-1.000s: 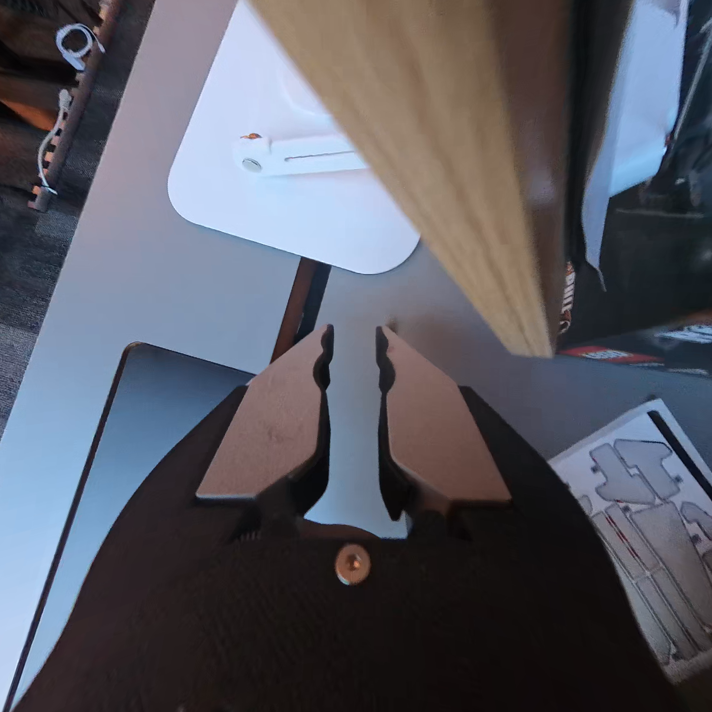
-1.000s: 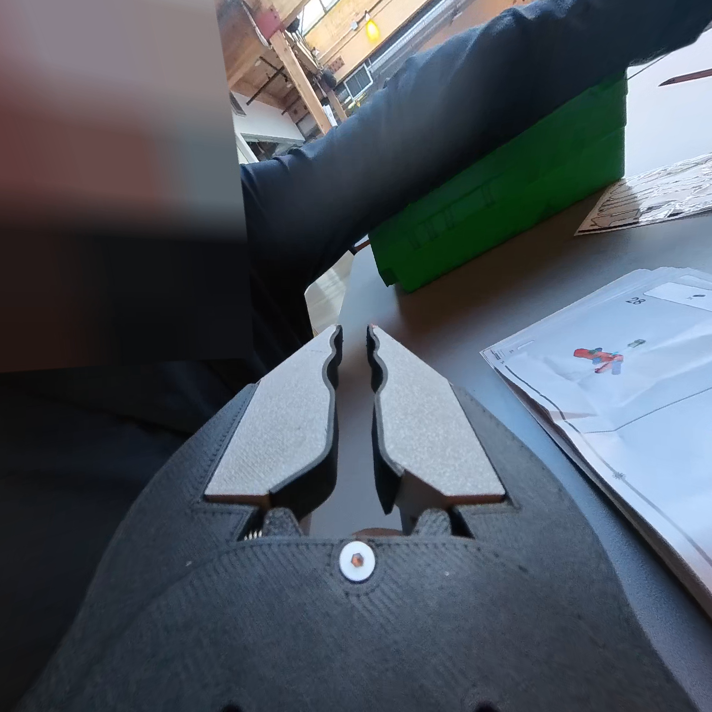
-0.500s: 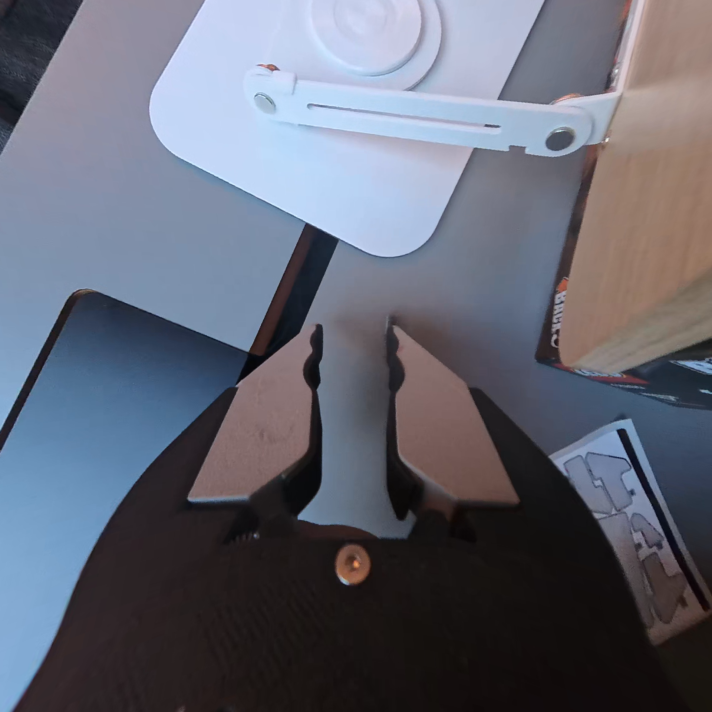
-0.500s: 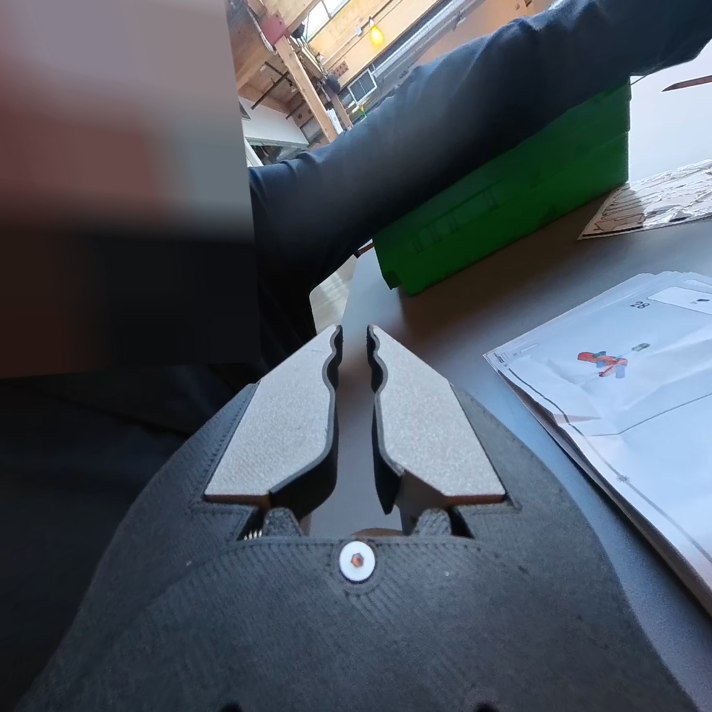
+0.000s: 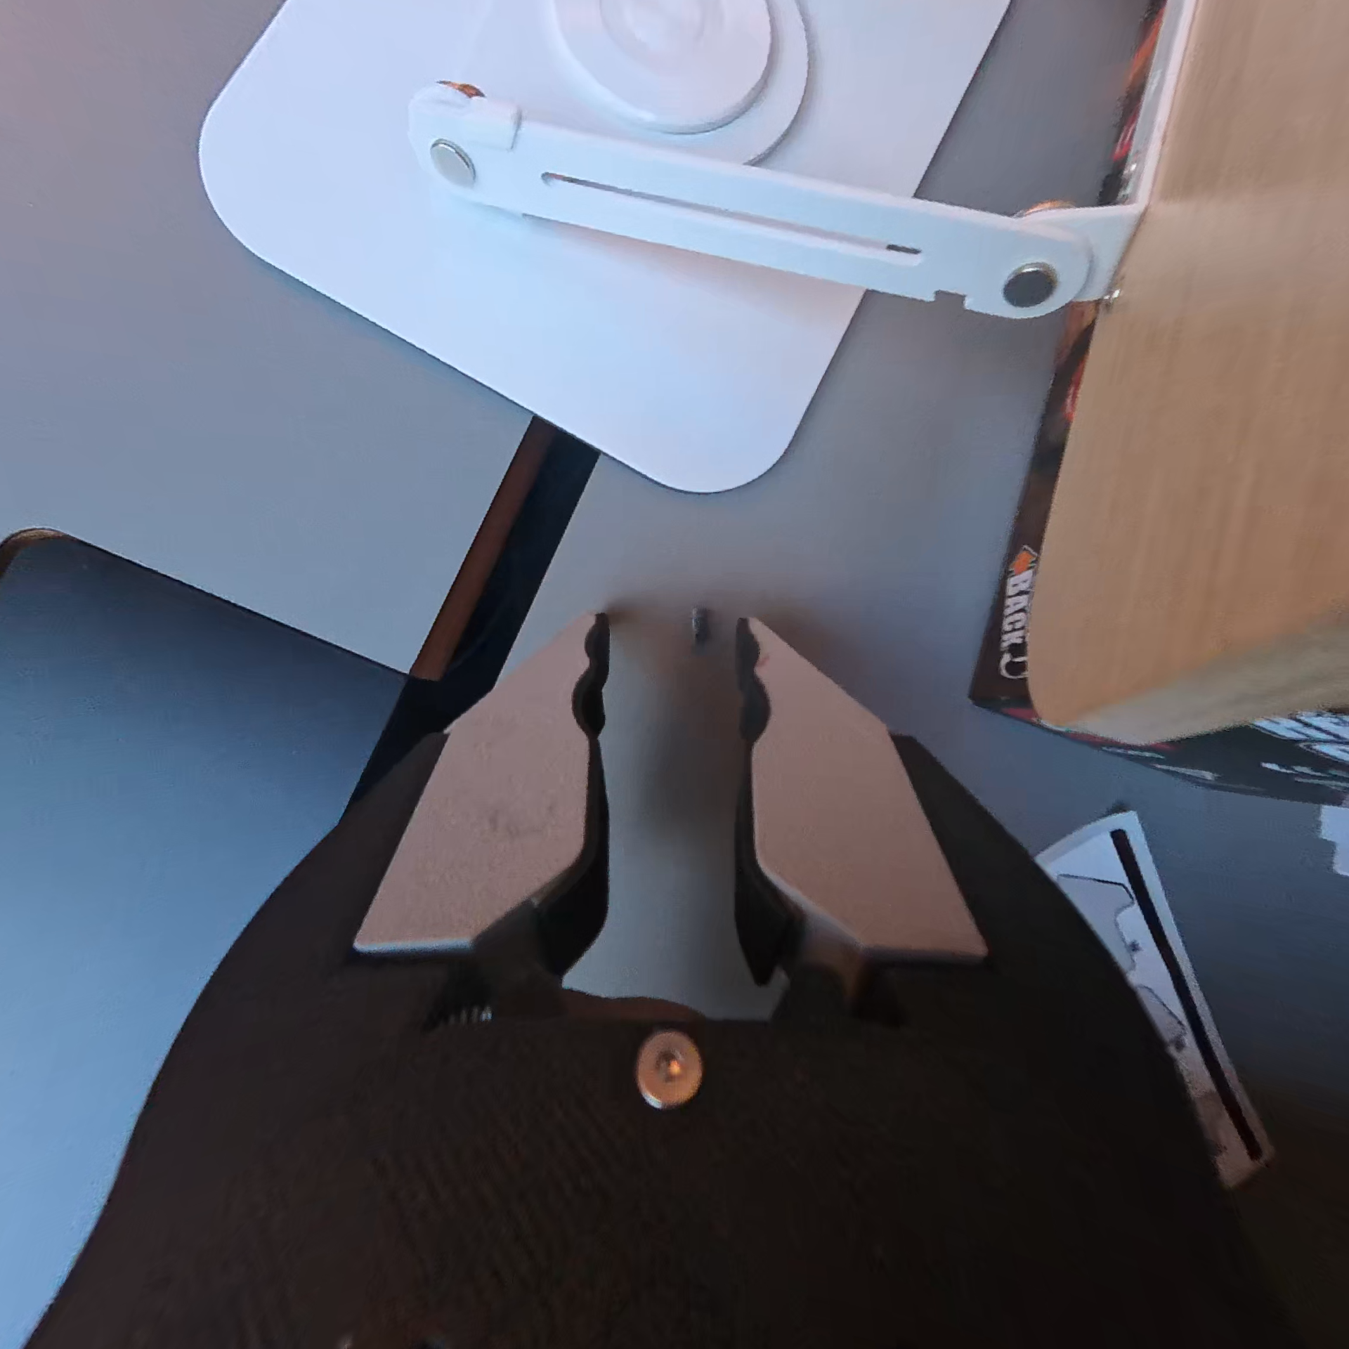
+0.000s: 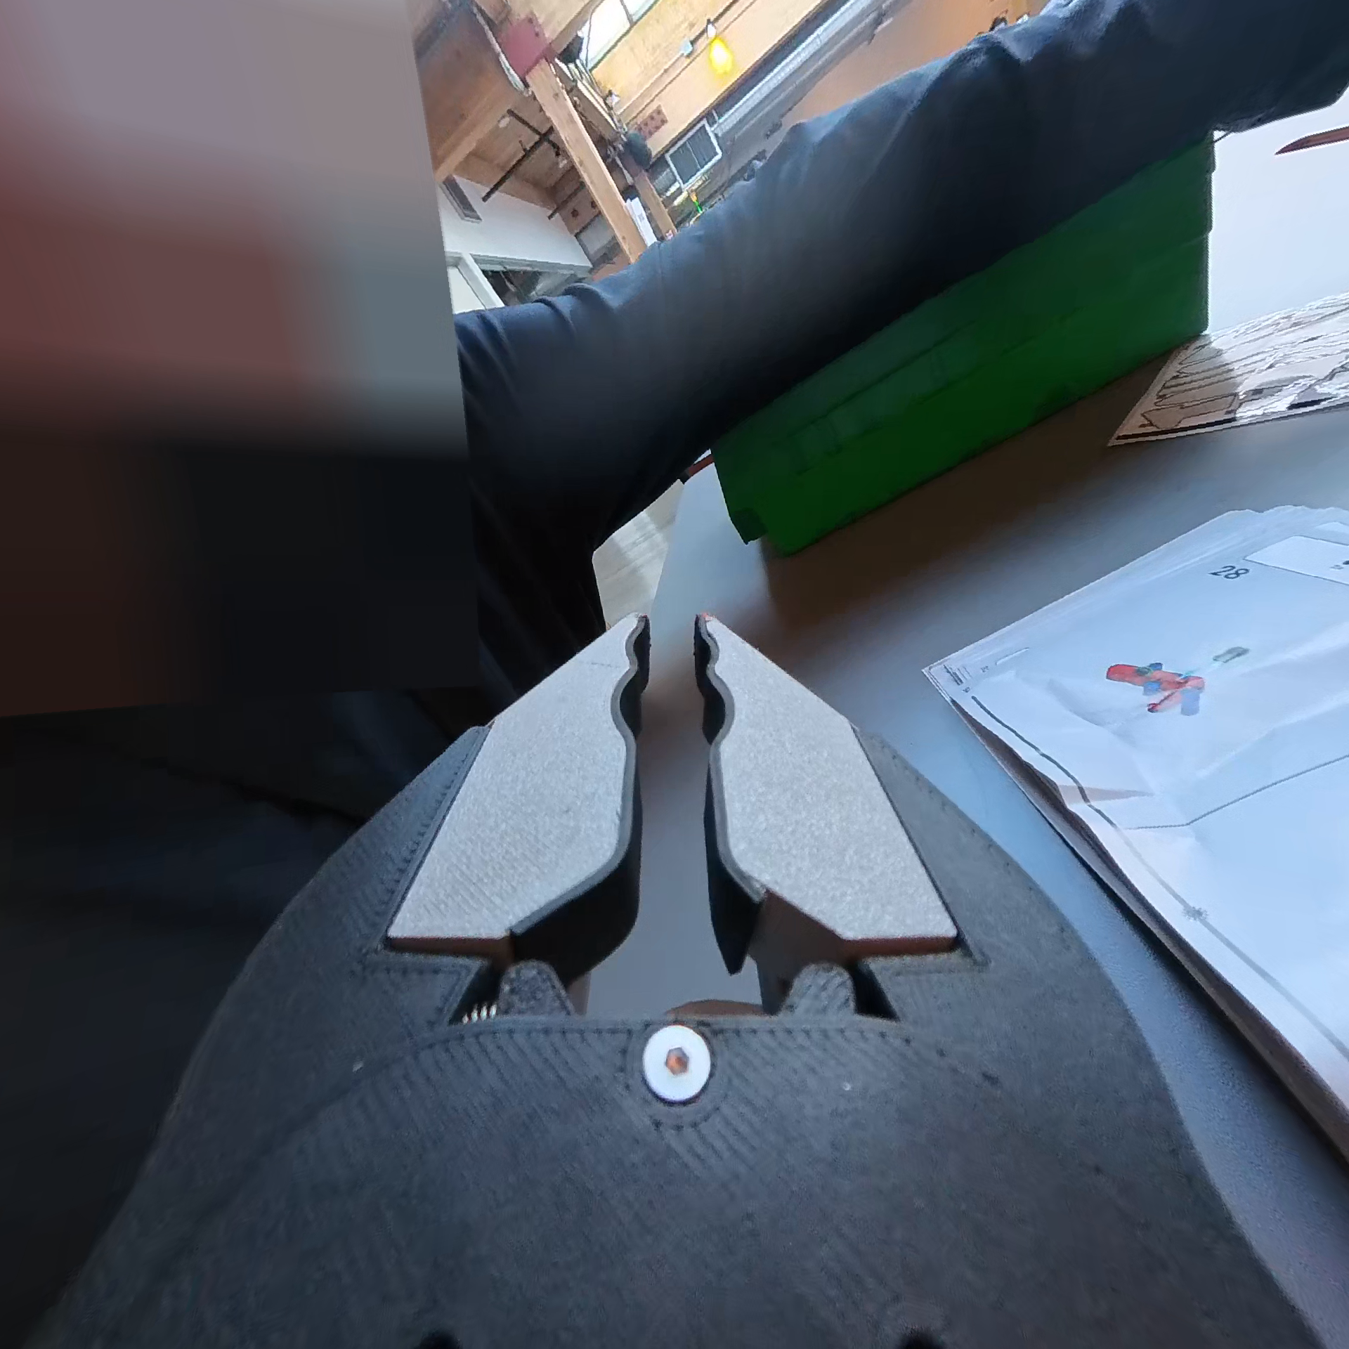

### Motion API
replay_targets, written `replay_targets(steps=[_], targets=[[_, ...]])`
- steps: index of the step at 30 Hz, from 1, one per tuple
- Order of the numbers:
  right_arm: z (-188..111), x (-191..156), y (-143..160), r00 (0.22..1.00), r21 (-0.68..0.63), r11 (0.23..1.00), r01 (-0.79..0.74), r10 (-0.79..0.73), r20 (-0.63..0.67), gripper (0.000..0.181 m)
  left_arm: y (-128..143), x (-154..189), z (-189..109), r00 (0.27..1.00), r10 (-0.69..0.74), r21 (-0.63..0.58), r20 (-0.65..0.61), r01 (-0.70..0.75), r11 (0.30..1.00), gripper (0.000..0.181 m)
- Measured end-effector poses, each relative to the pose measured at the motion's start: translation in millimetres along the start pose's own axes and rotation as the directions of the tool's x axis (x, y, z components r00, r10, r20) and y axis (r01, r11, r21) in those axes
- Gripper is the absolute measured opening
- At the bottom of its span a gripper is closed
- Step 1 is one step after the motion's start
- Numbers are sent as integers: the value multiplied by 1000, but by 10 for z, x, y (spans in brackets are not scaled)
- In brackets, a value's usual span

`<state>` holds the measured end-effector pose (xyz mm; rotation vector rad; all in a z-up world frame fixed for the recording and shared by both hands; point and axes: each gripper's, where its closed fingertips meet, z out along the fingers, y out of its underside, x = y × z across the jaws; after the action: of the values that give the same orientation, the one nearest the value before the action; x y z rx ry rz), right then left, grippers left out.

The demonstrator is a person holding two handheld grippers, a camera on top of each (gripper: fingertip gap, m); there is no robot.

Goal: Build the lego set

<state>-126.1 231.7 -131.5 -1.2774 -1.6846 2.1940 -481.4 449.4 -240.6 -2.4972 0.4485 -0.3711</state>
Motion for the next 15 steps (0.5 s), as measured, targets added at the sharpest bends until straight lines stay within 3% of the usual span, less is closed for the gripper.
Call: replay_targets(steps=[8,13,15], targets=[[-11,2,-33,999,22,999,-33,33,30,8,-73,25,61,999,-42,75,27,40,996,28],[-30,10,-60,998,38,998,-45,44,39,8,-36,6,62,984,142,79,104,-151,985,21],[-38,12,-73,998,46,998,-52,50,44,8,-40,27,70,983,155,84,94,-163,983,17]])
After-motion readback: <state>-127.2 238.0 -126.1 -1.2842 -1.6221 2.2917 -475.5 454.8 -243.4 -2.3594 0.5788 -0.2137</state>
